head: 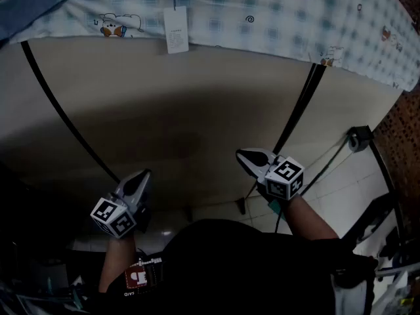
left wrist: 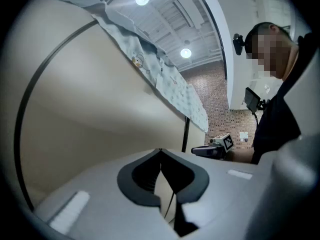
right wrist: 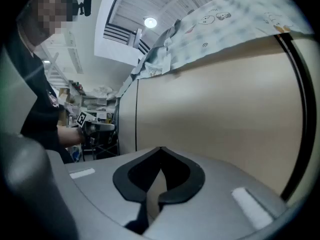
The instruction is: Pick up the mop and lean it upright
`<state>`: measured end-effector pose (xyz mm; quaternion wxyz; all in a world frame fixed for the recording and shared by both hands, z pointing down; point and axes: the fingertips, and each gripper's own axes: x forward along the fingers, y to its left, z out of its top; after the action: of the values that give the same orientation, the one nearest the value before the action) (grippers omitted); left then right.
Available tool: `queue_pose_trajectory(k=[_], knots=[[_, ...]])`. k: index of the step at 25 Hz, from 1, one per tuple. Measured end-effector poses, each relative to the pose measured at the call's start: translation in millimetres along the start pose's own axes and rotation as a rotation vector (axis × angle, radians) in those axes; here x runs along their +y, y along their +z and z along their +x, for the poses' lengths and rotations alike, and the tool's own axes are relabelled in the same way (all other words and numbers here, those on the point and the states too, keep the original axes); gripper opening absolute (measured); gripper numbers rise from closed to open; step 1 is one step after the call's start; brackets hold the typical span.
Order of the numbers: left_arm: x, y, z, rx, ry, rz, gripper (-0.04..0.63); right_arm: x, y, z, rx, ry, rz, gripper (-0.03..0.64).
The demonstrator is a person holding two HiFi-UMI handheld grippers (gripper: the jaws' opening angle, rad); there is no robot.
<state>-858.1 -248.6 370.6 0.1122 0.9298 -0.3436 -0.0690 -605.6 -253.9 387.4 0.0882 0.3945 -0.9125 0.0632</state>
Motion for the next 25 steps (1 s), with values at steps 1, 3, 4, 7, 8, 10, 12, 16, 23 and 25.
queue_pose_trajectory(k=[1, 3, 4, 7, 8, 10, 12, 16, 23, 25], knots=[[-10, -3, 8, 0.001, -0.002, -0.011, 0.003, -5, -3, -11, 0.006, -0.004, 0.002, 0.015], [-29, -8, 23, 0.003, -0.008, -0.026, 0.003, -15, -6, -29, 0.011, -0.006, 0.001, 0.015], [-38, -12, 30, 0.001, -0.015, -0.029, 0.003, -20, -6, -37, 0.008, -0.003, -0.002, 0.014], [-64, -26, 48, 0.012, -0.042, -0.043, 0.003, -31, -8, -57, 0.006, -0.007, -0.004, 0.015], [-71, -30, 52, 0.021, -0.051, -0.049, 0.003, -33, -11, -63, 0.009, -0.014, 0.0, 0.014], [-80, -36, 58, 0.031, -0.069, -0.055, 0.003, -36, -15, -73, 0.017, -0.027, 0.012, 0.015], [-85, -38, 61, 0.033, -0.094, -0.056, 0.003, -34, -18, -83, 0.025, -0.045, 0.018, 0.015], [-86, -42, 63, 0.042, -0.149, -0.066, 0.003, -27, -15, -94, 0.026, -0.098, 0.046, 0.015], [-97, -49, 81, 0.056, -0.231, -0.068, 0.003, -26, -24, -116, 0.012, -0.152, 0.091, 0.014], [-113, -57, 88, 0.068, -0.246, -0.066, 0.003, -32, -28, -129, 0.017, -0.152, 0.082, 0.015]])
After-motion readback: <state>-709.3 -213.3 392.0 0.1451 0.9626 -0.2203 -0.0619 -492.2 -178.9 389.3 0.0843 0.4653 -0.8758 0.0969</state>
